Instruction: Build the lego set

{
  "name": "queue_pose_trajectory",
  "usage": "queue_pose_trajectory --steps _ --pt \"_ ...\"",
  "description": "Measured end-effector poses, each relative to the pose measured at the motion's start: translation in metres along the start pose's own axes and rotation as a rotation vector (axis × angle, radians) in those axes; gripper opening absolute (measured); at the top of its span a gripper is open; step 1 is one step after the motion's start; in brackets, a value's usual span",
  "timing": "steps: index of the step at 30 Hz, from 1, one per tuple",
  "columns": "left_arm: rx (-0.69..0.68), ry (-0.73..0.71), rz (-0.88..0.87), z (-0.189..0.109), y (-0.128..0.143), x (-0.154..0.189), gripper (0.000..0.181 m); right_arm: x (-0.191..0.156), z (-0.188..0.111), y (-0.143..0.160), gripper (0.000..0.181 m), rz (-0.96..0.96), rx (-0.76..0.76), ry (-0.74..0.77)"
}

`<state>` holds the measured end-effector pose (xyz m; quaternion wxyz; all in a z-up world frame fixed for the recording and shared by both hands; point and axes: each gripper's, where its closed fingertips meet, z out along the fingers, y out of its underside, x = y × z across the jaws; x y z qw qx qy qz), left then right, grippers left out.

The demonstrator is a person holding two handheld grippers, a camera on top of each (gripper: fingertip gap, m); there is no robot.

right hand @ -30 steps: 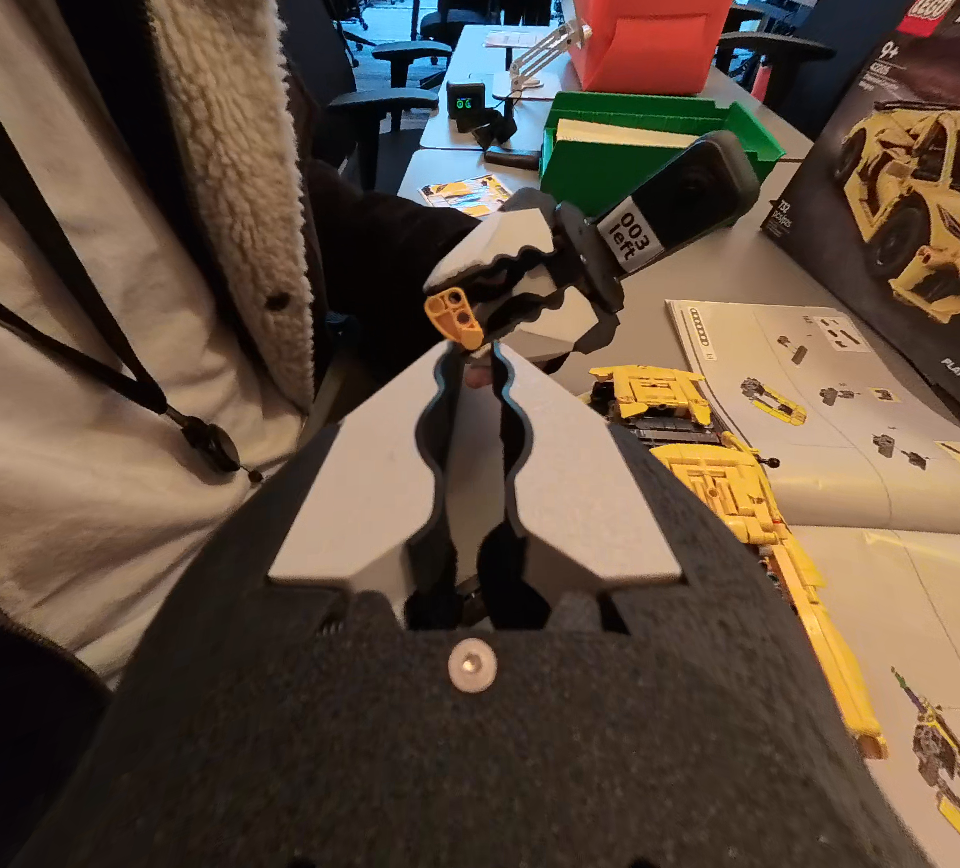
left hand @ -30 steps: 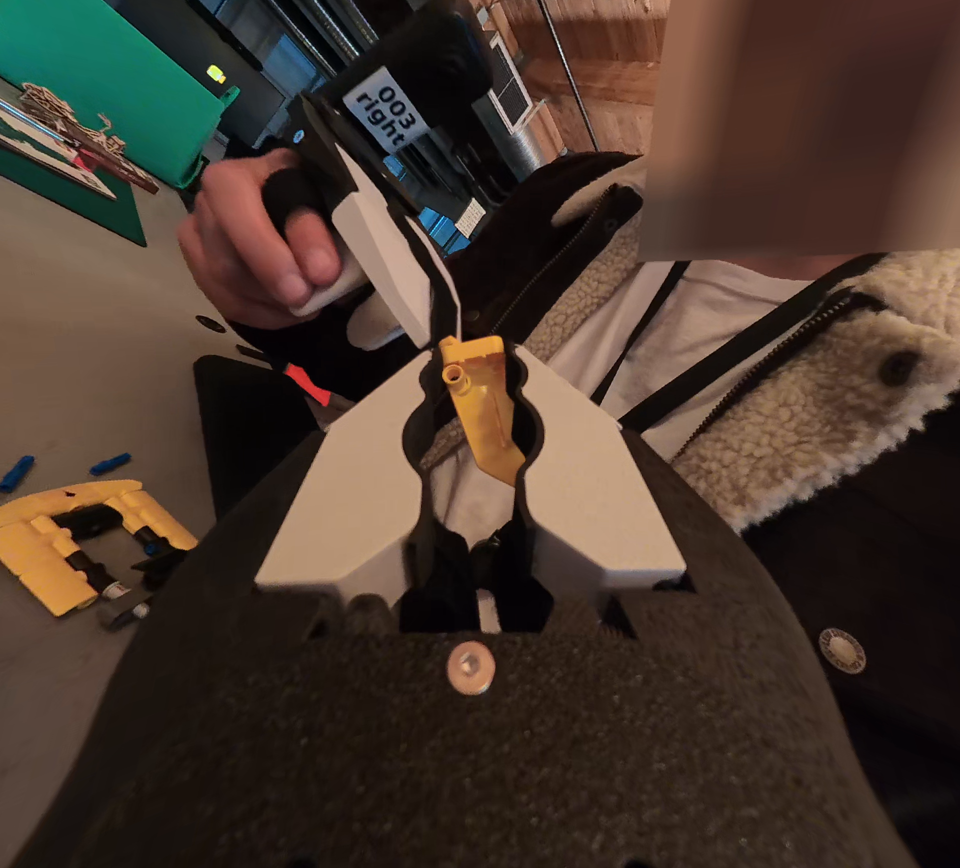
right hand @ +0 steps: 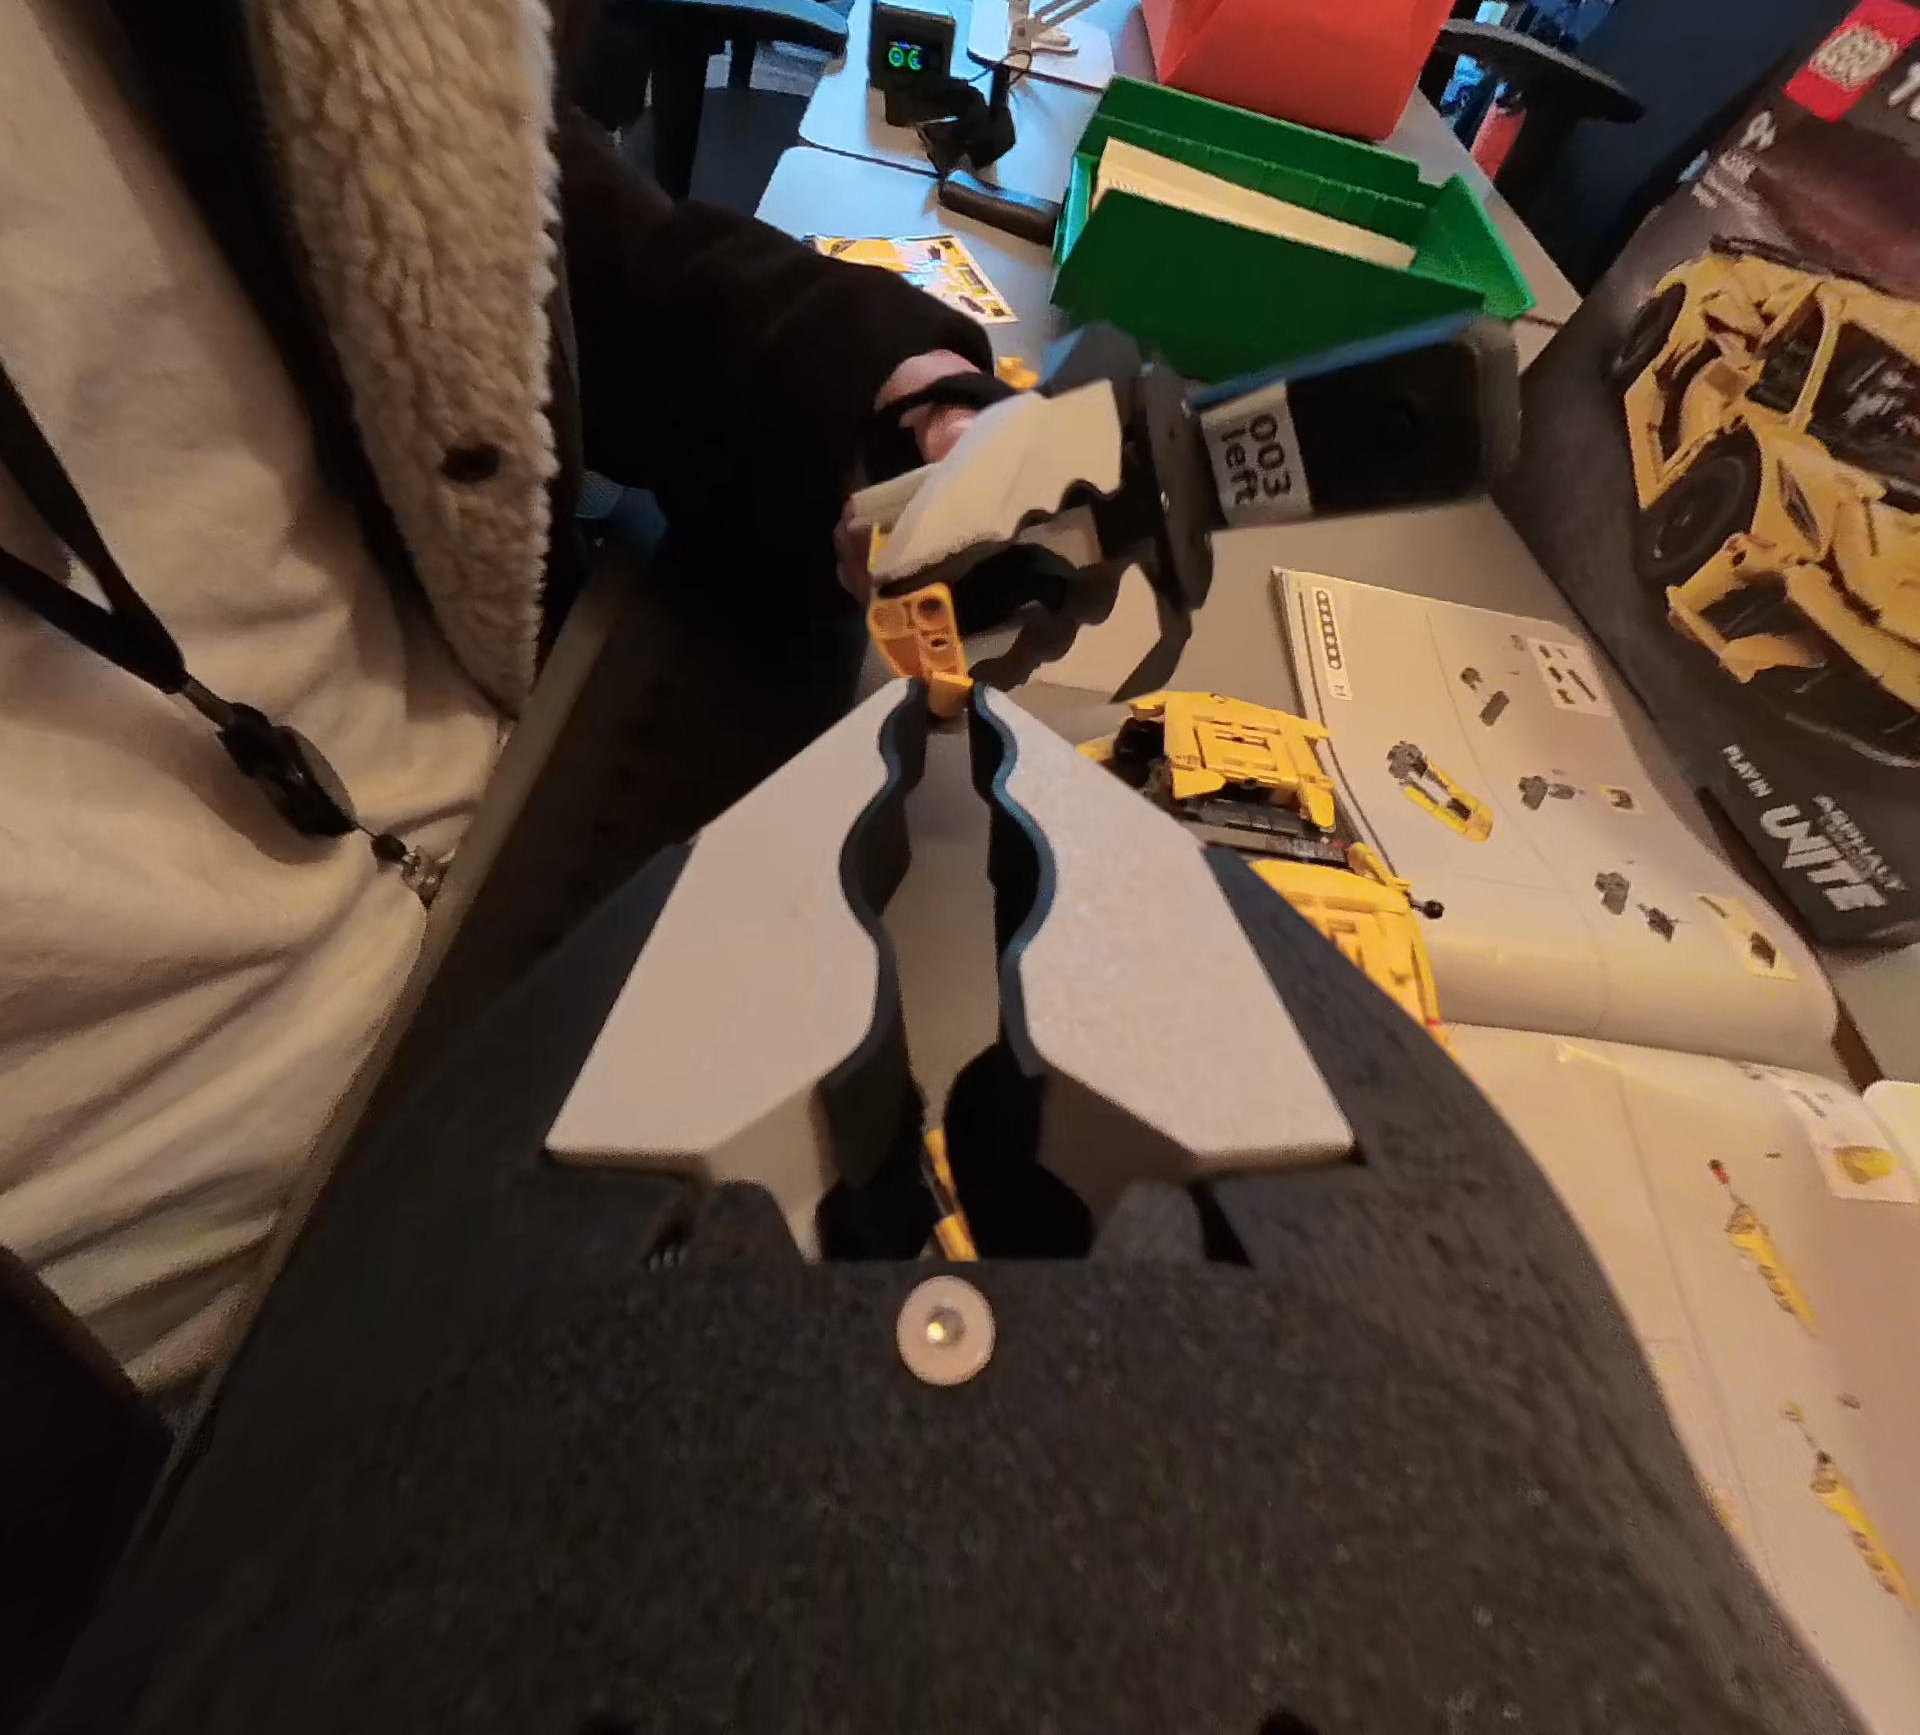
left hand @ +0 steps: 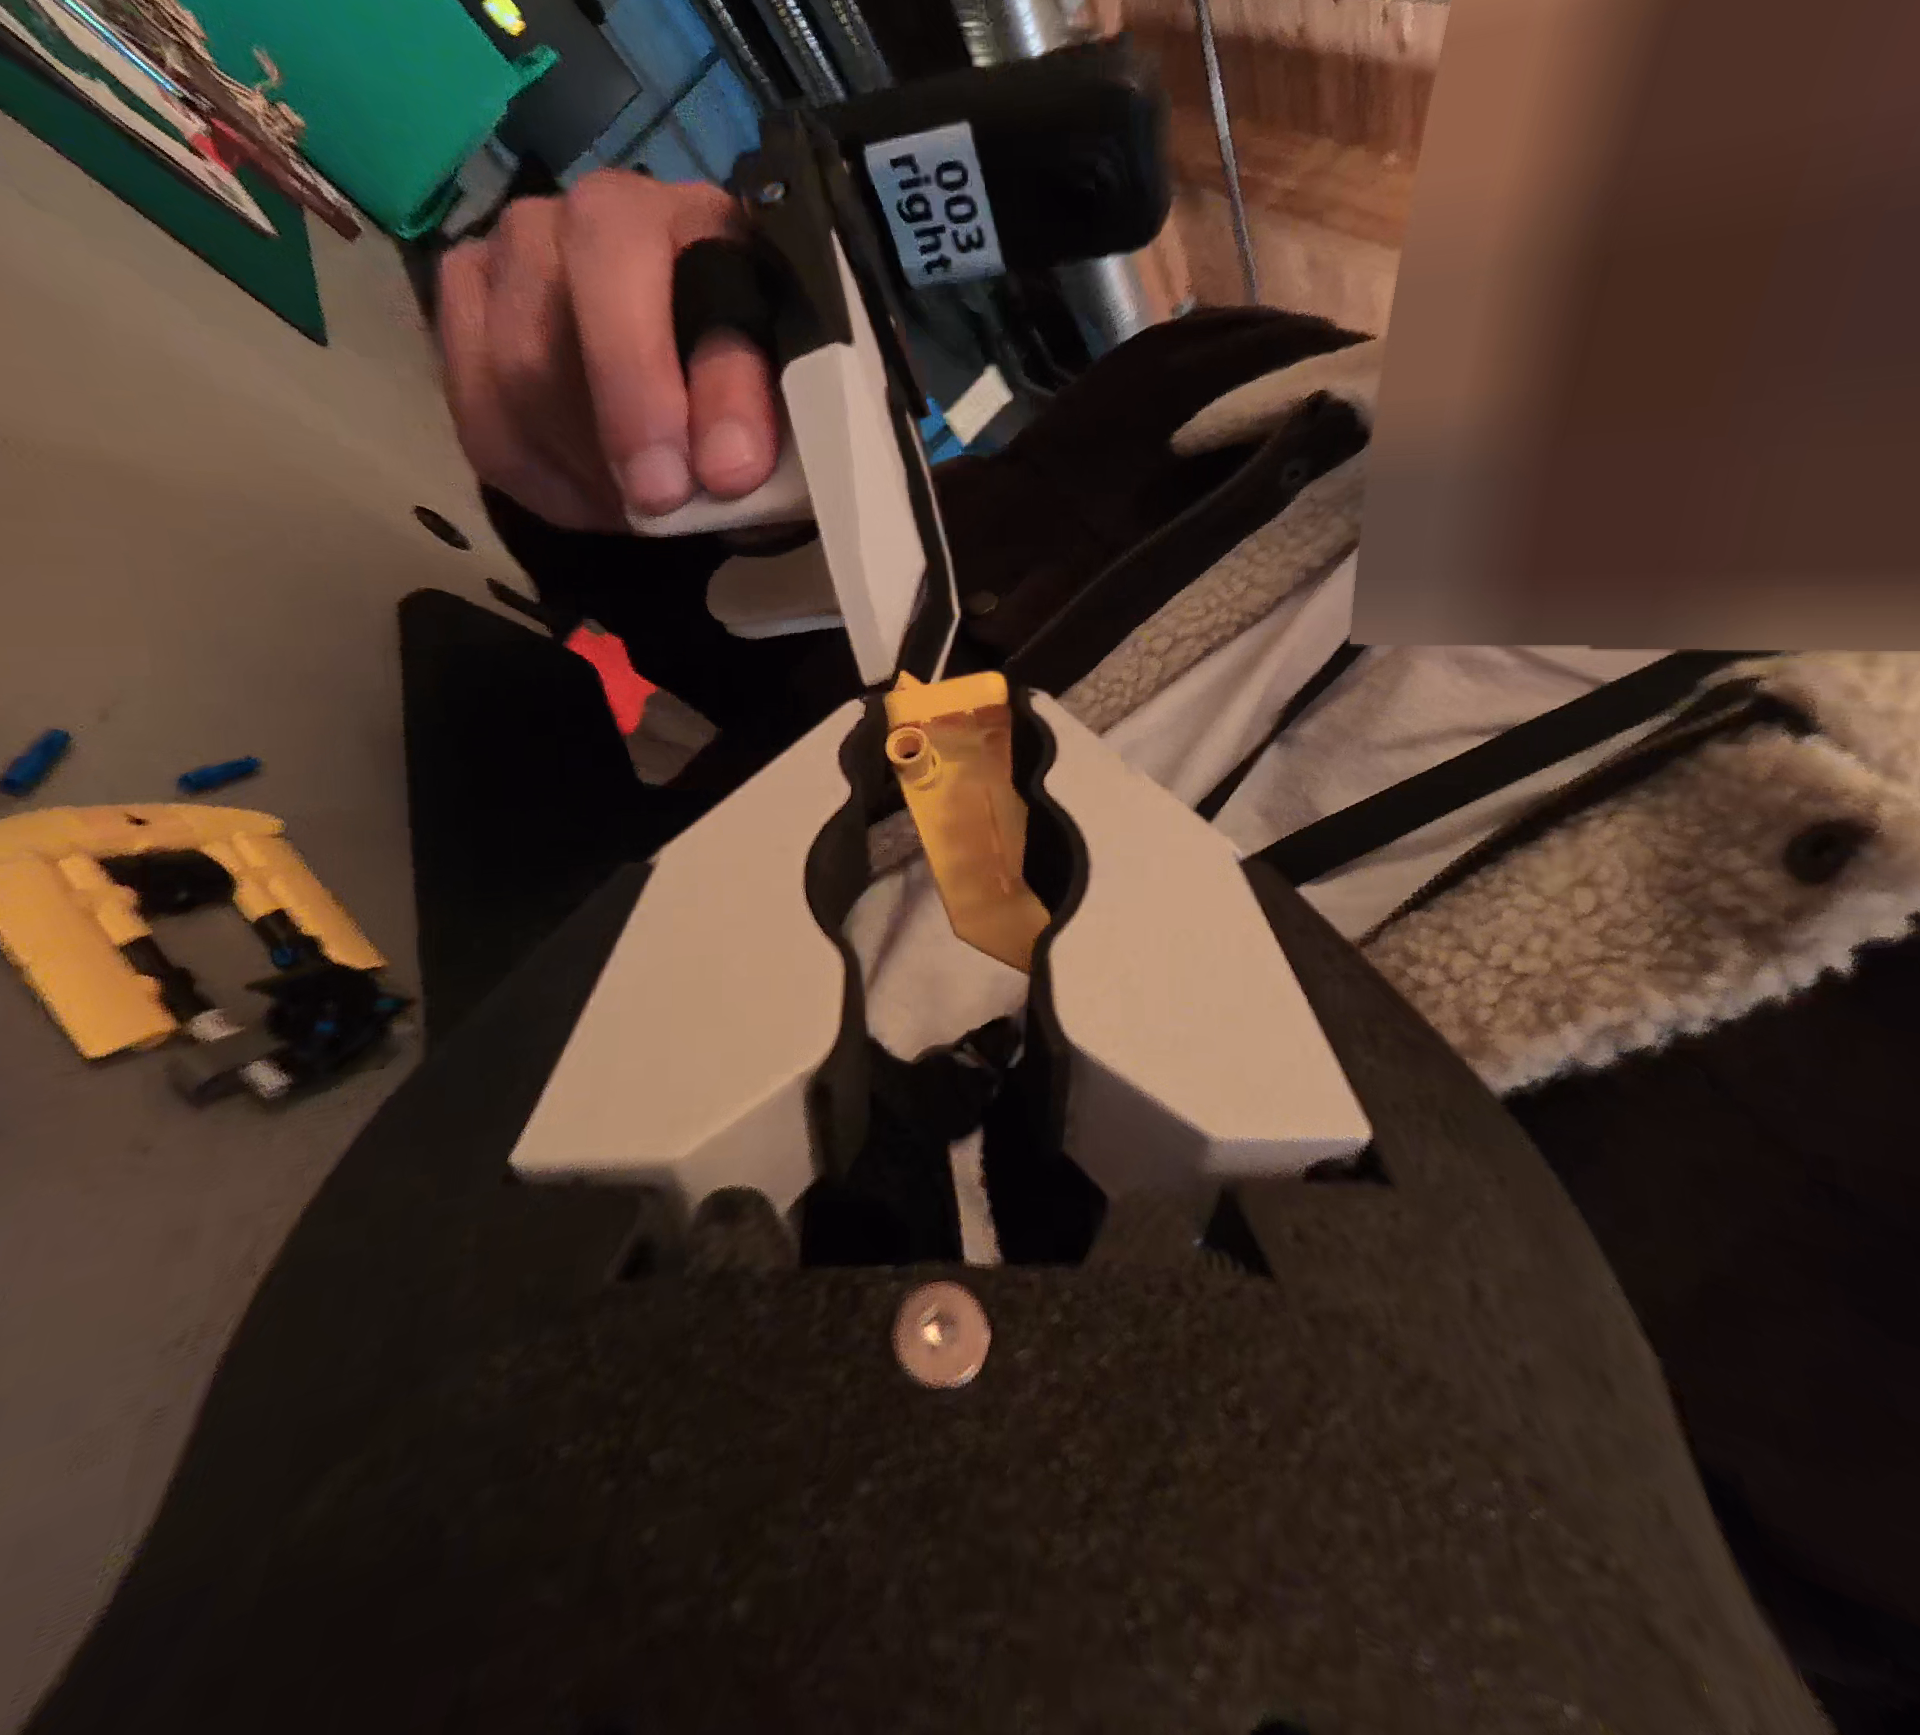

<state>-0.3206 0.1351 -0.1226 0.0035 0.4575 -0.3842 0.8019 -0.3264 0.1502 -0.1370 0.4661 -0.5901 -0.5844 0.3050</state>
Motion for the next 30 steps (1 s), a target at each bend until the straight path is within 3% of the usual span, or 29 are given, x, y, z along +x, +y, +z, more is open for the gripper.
queue_pose_trajectory --steps 14,19,26,30 --pt "0.041 0.239 -0.282 0.011 0.0 0.012 0.023 -0.011 -0.008 -0.01 0.006 -0.319 -0.072 -0.042" --pt "0.046 0.243 -0.288 0.011 0.0 0.012 0.023 -0.011 -0.008 -0.009 0.007 -0.368 -0.08 -0.018" --pt "-0.012 0.123 -0.165 0.012 0.006 0.004 0.023 -0.016 -0.004 -0.004 0.011 0.062 -0.011 -0.157" --pt "-0.017 0.075 -0.114 0.01 0.005 0.002 0.023 -0.013 -0.003 -0.002 0.011 0.137 0.032 -0.148"
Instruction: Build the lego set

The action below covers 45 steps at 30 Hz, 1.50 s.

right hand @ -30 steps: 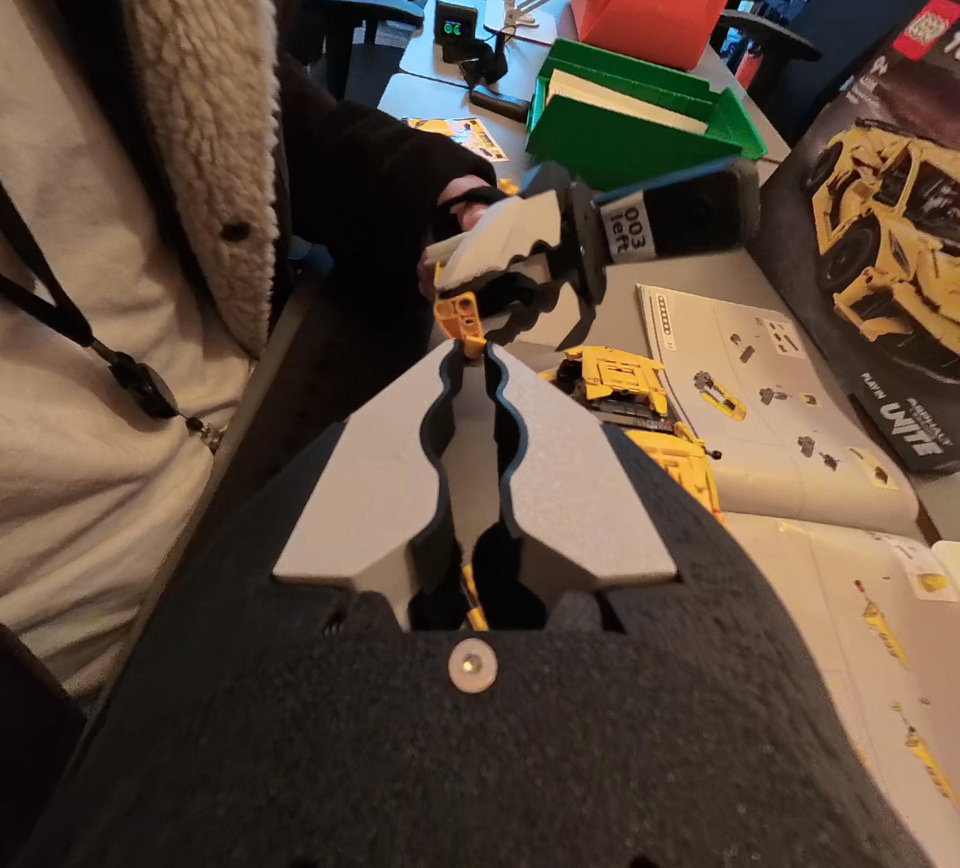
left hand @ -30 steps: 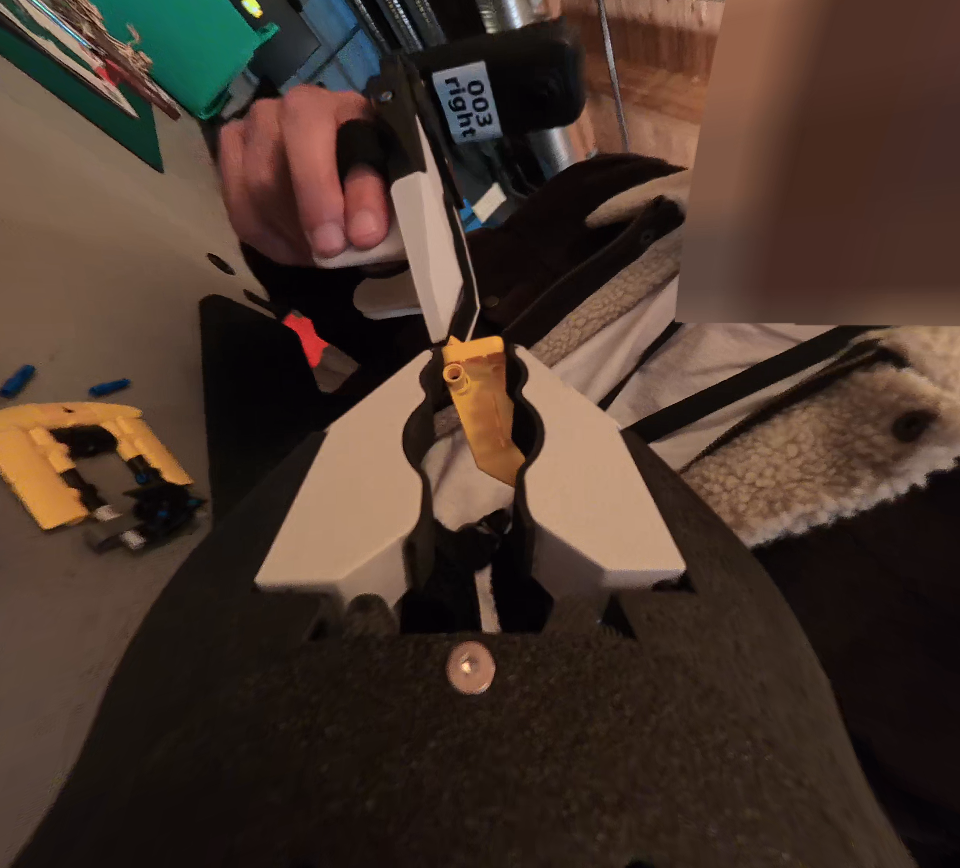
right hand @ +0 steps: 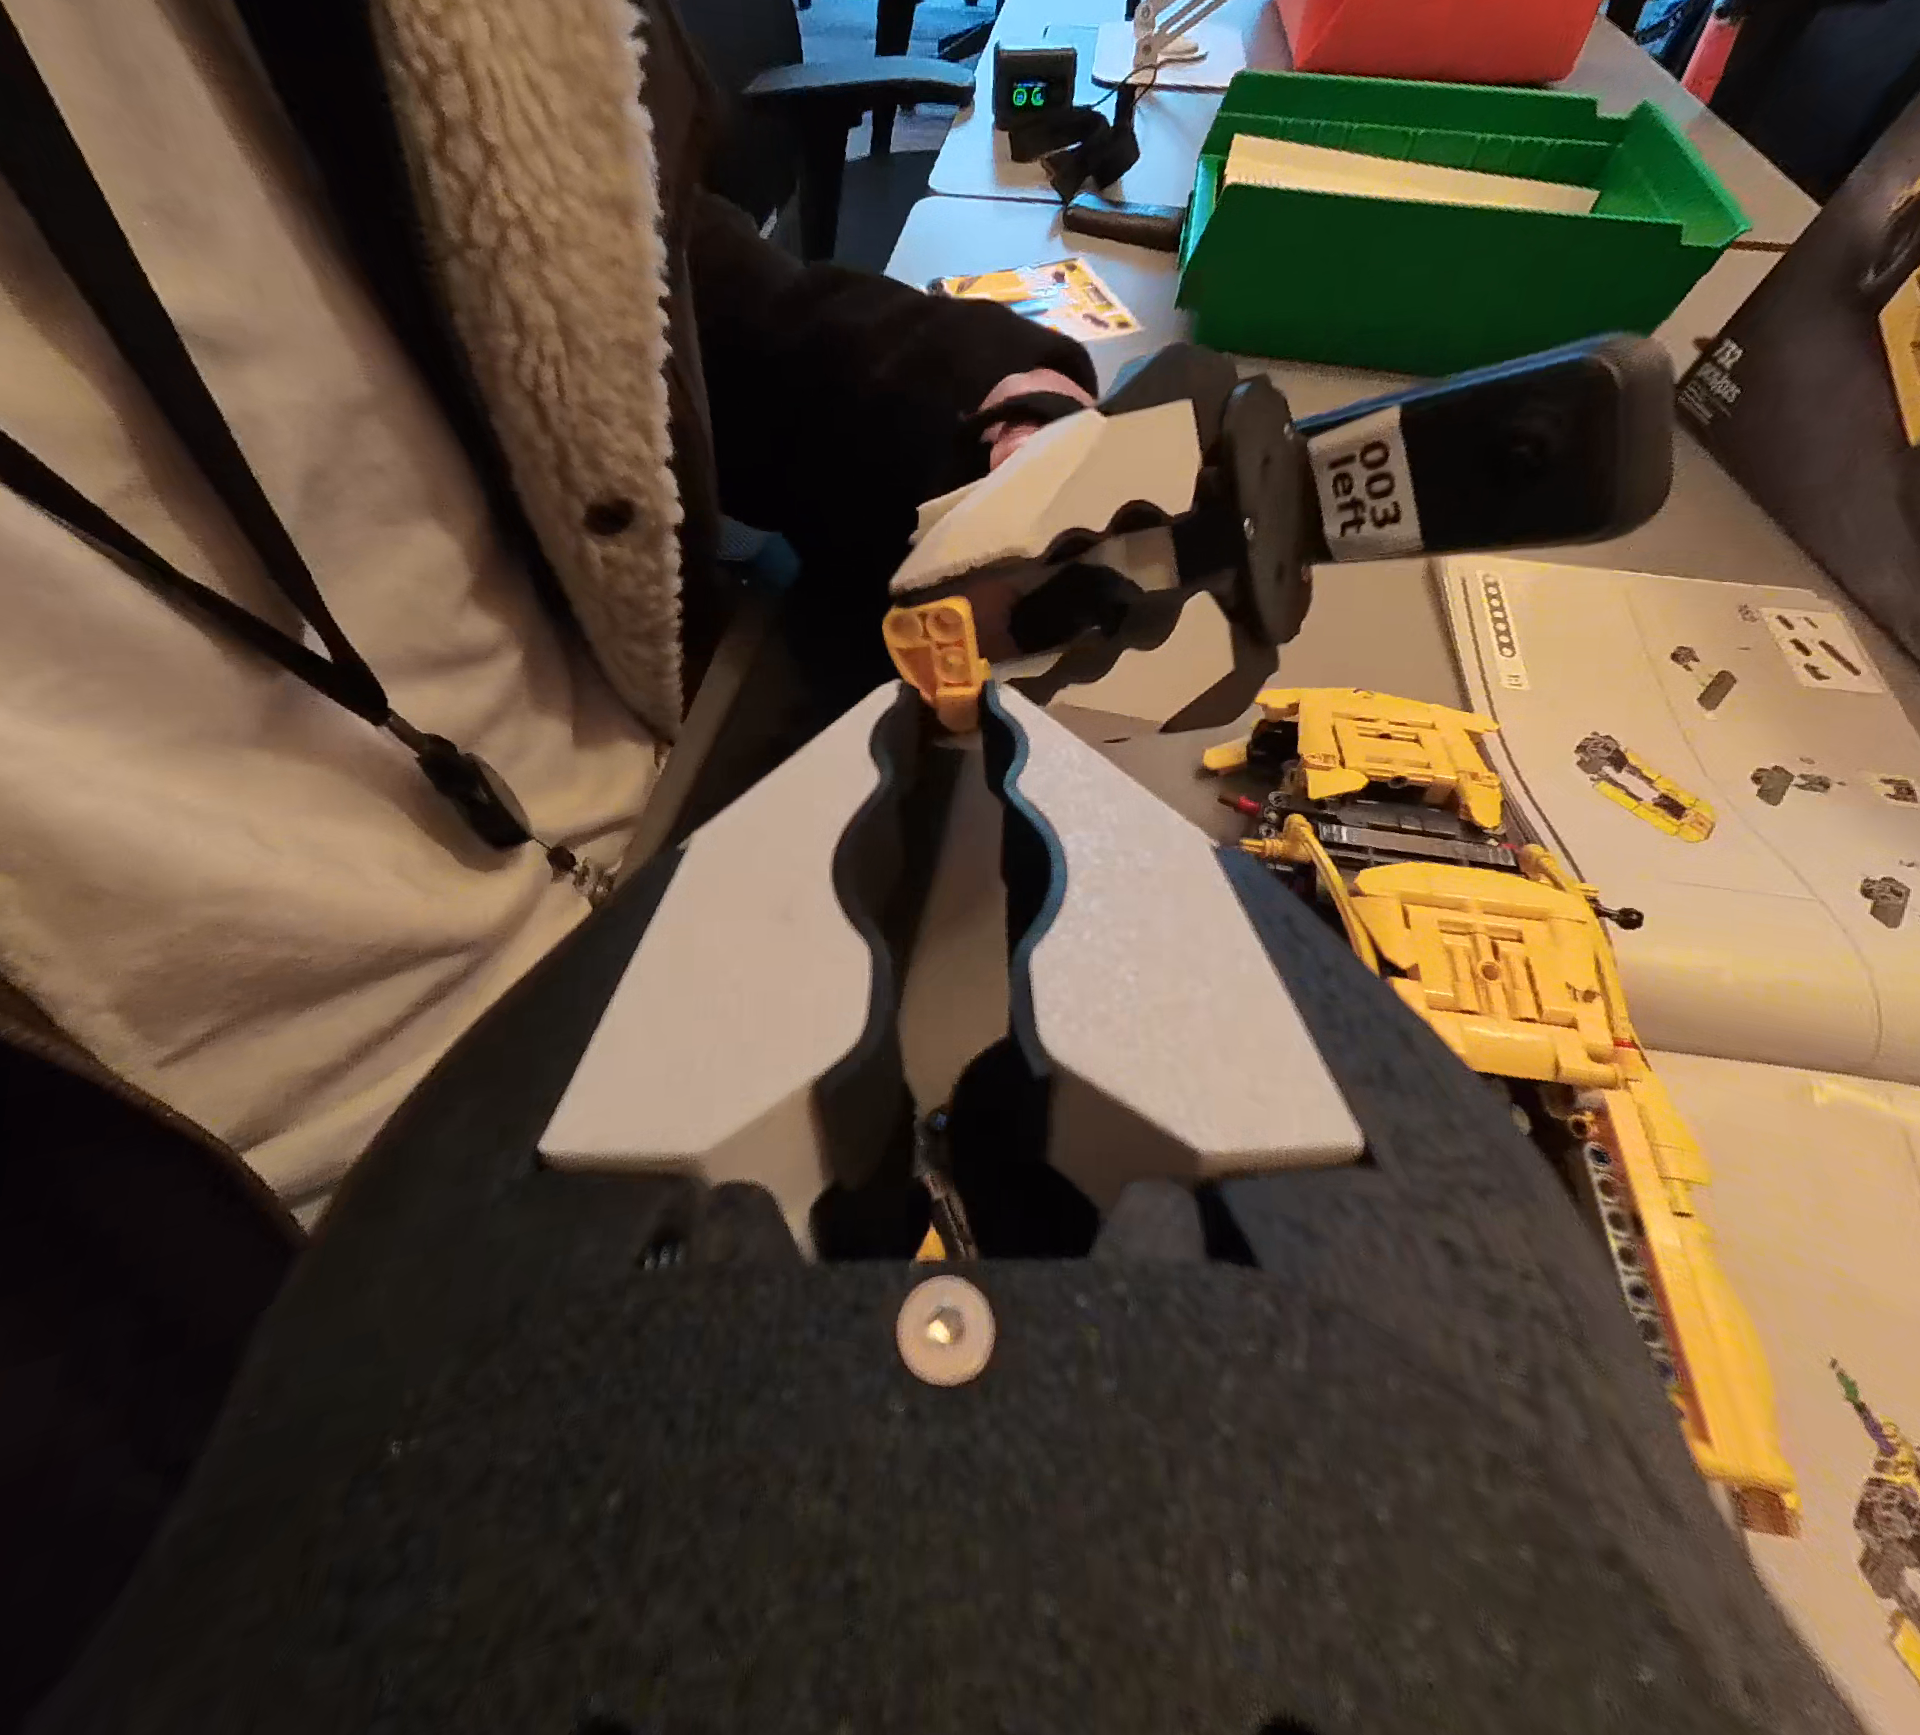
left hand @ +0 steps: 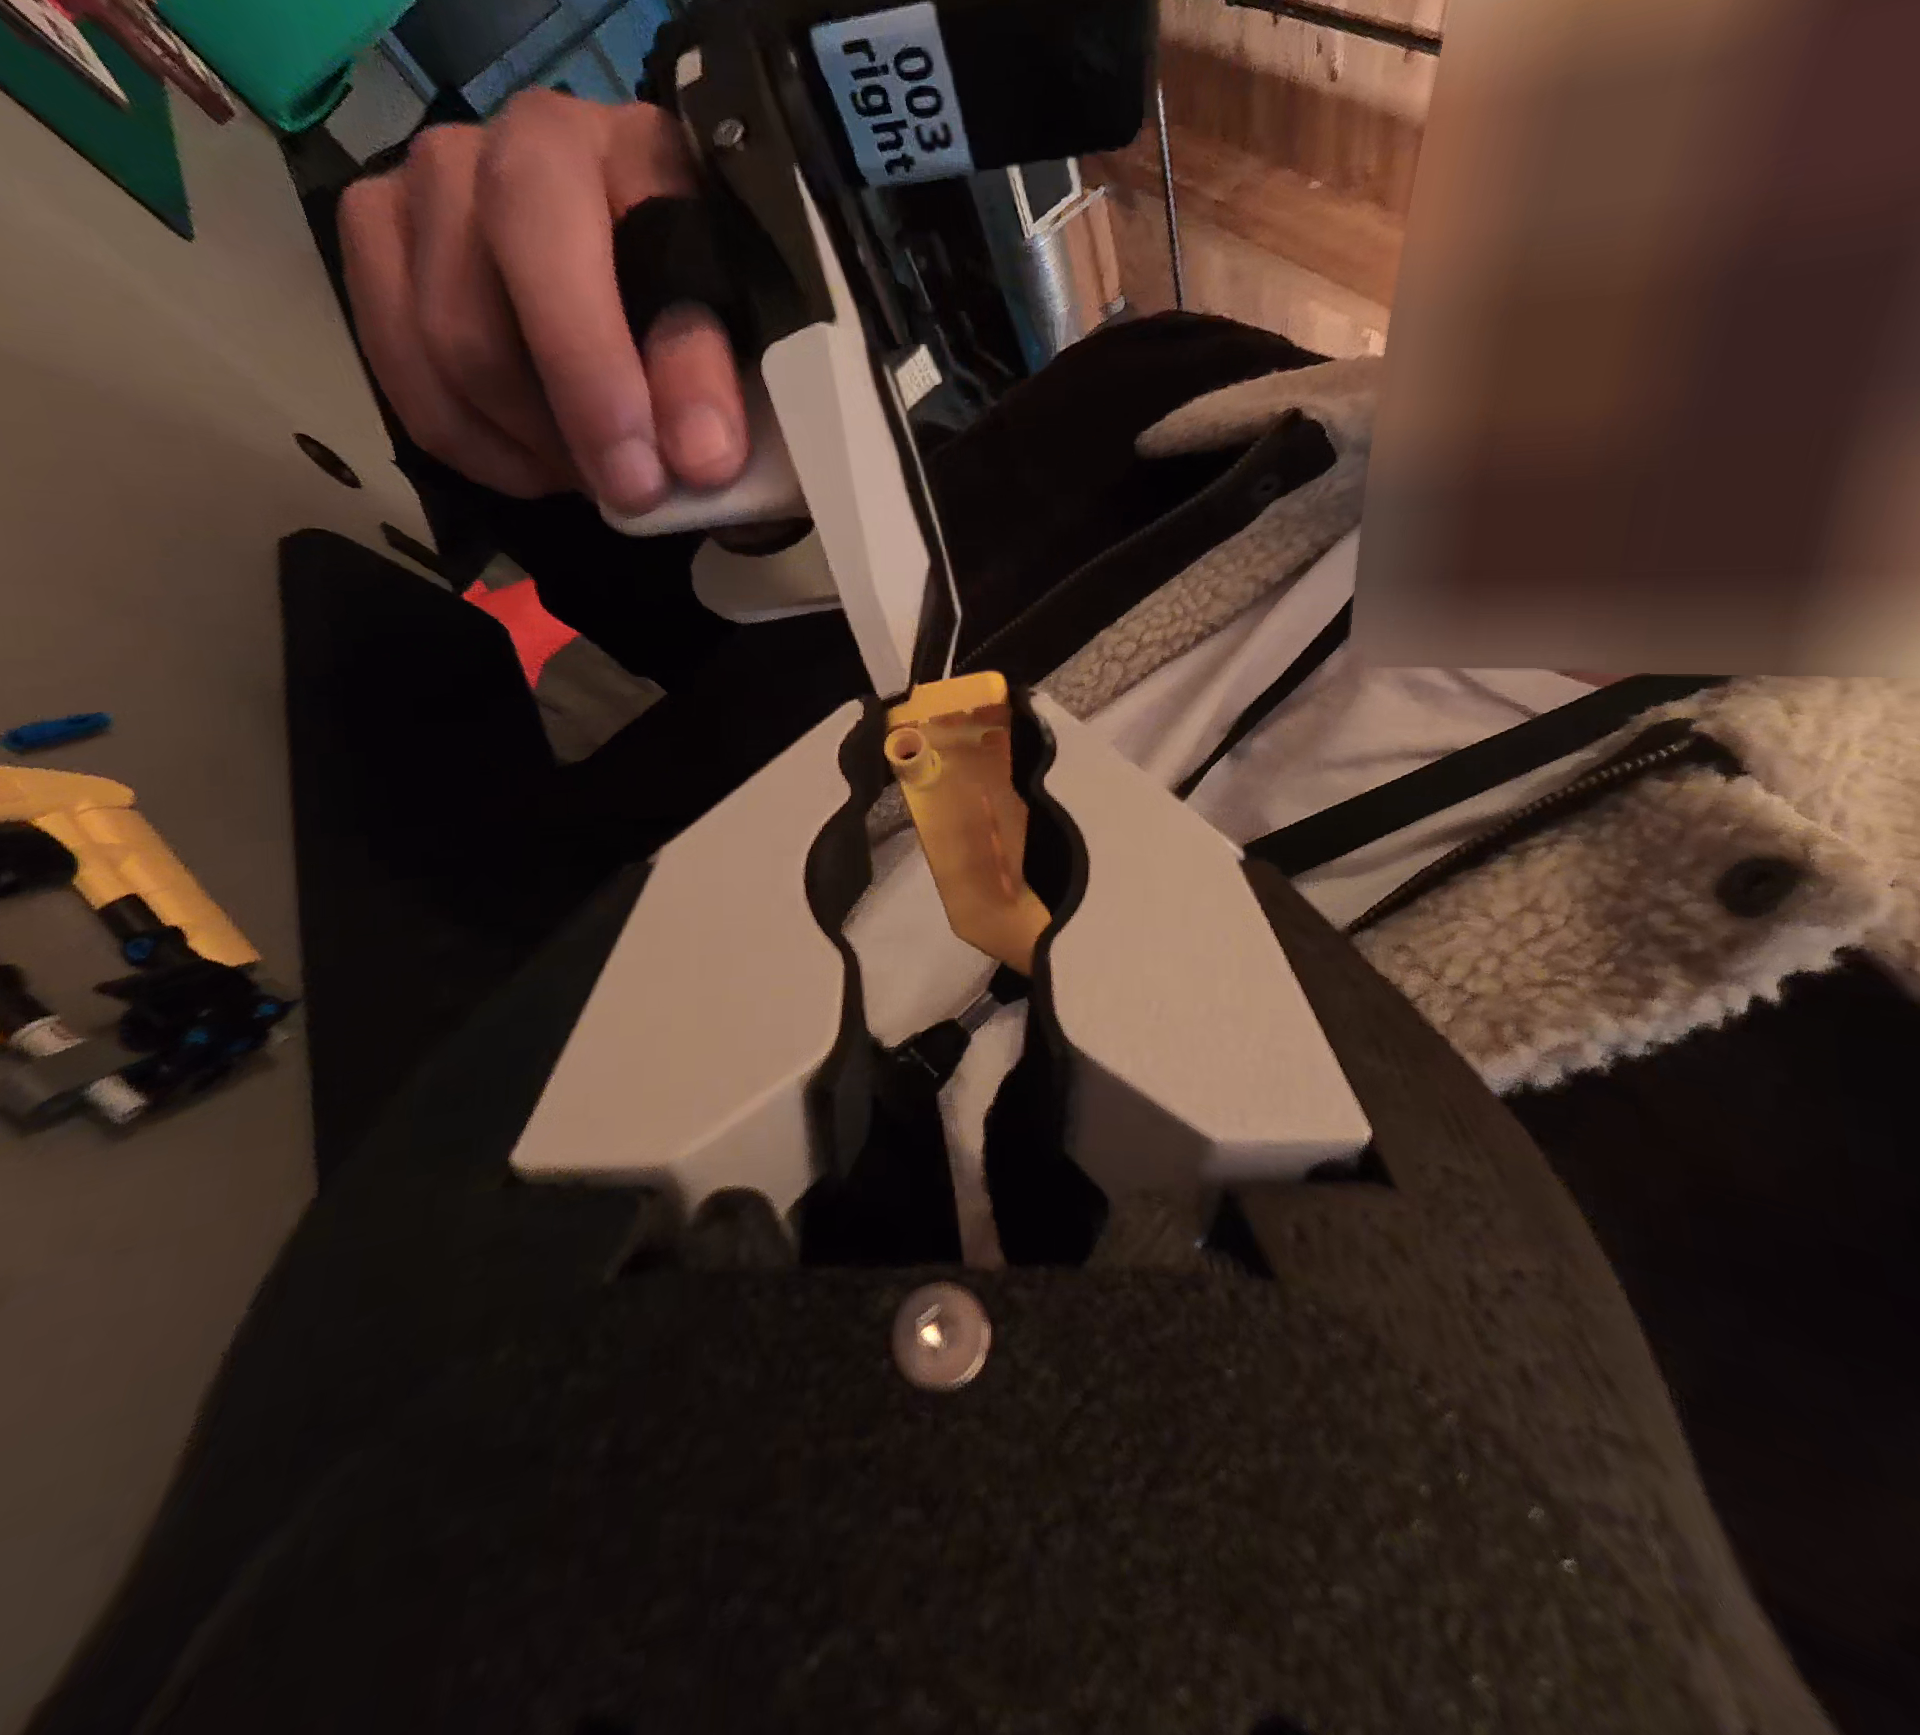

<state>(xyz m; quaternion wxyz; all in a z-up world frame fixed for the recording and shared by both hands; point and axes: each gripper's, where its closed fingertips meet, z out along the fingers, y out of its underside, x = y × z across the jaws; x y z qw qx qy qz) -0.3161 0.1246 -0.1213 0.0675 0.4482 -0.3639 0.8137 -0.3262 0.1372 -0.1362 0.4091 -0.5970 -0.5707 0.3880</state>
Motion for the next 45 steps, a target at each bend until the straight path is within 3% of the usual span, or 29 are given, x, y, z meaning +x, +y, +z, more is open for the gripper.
queue_pose_trajectory --steps 7,45 --pt "-0.029 -0.082 0.122 0.0008 0.0011 -0.0031 0.023 0.0033 -0.0017 -0.0025 0.008 0.102 0.071 -0.014" --pt "0.021 -0.031 0.077 0.0001 -0.0007 -0.0012 0.023 0.0041 -0.0036 0.0018 0.007 -0.027 0.027 0.057"
